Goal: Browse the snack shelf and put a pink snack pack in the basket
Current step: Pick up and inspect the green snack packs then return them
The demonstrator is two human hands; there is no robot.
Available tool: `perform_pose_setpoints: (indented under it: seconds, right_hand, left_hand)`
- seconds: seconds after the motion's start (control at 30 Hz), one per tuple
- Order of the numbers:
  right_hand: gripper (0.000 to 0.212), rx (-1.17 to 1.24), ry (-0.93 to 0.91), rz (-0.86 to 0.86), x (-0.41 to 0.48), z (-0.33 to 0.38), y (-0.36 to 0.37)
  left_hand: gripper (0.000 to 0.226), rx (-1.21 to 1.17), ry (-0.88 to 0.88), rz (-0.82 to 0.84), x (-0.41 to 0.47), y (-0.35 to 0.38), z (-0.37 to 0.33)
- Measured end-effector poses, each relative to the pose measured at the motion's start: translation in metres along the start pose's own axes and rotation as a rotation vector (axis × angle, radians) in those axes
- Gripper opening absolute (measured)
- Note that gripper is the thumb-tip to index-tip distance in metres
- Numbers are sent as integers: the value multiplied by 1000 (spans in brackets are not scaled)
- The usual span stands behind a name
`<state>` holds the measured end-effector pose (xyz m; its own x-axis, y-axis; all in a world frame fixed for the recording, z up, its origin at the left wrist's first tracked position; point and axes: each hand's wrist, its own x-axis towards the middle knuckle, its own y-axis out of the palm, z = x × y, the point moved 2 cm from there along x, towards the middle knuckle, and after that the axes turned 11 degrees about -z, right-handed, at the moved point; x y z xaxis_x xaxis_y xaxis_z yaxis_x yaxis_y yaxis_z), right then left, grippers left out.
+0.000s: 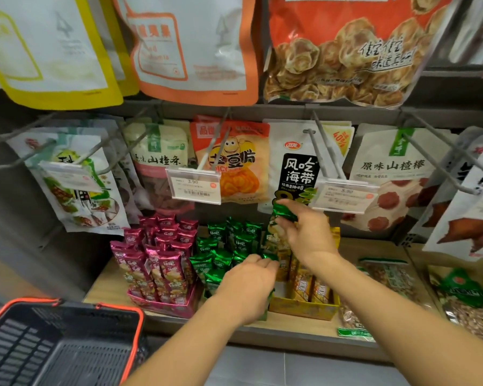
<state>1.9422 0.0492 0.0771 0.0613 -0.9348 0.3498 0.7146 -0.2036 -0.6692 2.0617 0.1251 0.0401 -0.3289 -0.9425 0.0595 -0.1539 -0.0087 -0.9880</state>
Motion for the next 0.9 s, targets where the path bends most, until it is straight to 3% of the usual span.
perform_pose_setpoints:
  seconds: [0.23,0.37,0.57,0.73,0.9]
  right_hand:
    - [35,21,66,84,15,-21,31]
    - [22,-5,91,176,10,-34,50]
    - [31,-109,102,322,-7,-52,60]
    - [35,-235,17,408,-7,-50,52]
    - [51,-302,9,562,-12,-42,54]
  left_hand:
    - [67,-46,20,2,2,4,5]
    - [70,-74,31,22,2,2,7]
    - [63,-50,8,-11,-1,-4,6]
    - [69,25,-117,-31,0,-7,8]
    - [50,-10,-98,29,0,-6,2]
